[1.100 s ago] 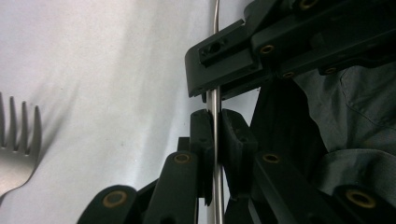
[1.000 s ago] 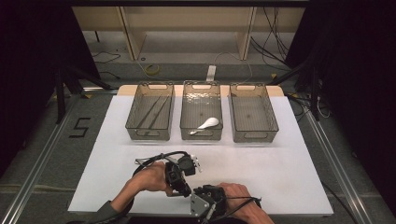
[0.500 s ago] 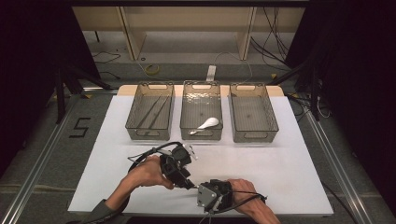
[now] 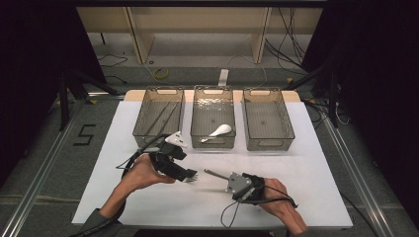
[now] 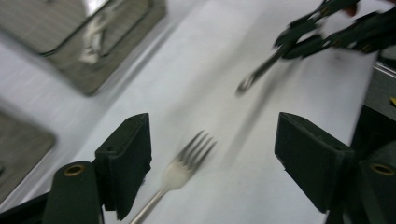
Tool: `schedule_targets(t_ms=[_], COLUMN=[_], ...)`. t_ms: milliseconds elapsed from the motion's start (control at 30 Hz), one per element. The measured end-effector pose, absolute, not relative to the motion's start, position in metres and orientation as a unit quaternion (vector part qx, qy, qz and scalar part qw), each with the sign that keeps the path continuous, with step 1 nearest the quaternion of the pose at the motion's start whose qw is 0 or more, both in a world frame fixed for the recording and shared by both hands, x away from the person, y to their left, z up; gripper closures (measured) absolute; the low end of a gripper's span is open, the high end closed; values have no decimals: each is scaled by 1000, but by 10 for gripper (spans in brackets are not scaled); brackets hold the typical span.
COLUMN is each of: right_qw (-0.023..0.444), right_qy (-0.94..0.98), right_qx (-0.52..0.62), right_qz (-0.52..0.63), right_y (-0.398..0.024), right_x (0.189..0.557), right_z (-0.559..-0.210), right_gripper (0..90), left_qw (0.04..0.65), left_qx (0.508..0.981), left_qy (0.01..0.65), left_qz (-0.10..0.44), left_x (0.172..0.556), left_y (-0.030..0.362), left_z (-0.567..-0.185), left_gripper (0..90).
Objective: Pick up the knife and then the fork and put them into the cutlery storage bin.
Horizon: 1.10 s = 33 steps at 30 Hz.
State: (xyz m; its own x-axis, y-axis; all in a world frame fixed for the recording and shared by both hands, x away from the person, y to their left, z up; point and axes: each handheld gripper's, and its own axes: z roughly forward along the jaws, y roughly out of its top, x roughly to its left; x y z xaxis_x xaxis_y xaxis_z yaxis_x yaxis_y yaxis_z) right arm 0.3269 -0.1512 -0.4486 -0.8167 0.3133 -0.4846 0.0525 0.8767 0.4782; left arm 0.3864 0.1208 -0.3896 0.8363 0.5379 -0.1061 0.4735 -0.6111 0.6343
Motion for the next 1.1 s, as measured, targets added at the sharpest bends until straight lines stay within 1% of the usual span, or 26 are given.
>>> schedule_targets(t_ms=[133,267,400,533,633,767,900,1100], right_qw=[286,281,269,263,258,251,253,247], right_qy=[913,904,892,878,868,856,854,850], right_qx=[150,191,237,279,305,334,345,363], right_qz=[250,260,274,287,296,304,295,290], right_y=[-169,-182,-192,-202,-209,-215,-218,-220], right_x=[340,353,368,386,400,419,438,460], right_z=[-440,-432,-424,-412,-401,-388,-376,-366], right_gripper=[827,827,828,828,828,828,828,828], left_qw=[352,349,386,412,411,420,434,458], left_qx=[884,876,854,837,836,831,824,807], left_qy=[300,323,341,350,350,353,351,359], left_qz=[64,82,78,87,101,90,95,94], left_x=[389,392,390,385,383,378,373,369], left_y=[138,154,166,171,171,172,175,182], left_z=[-399,-408,-414,-416,-421,-425,-426,-424], left_gripper=[236,226,214,206,201,180,160,158])
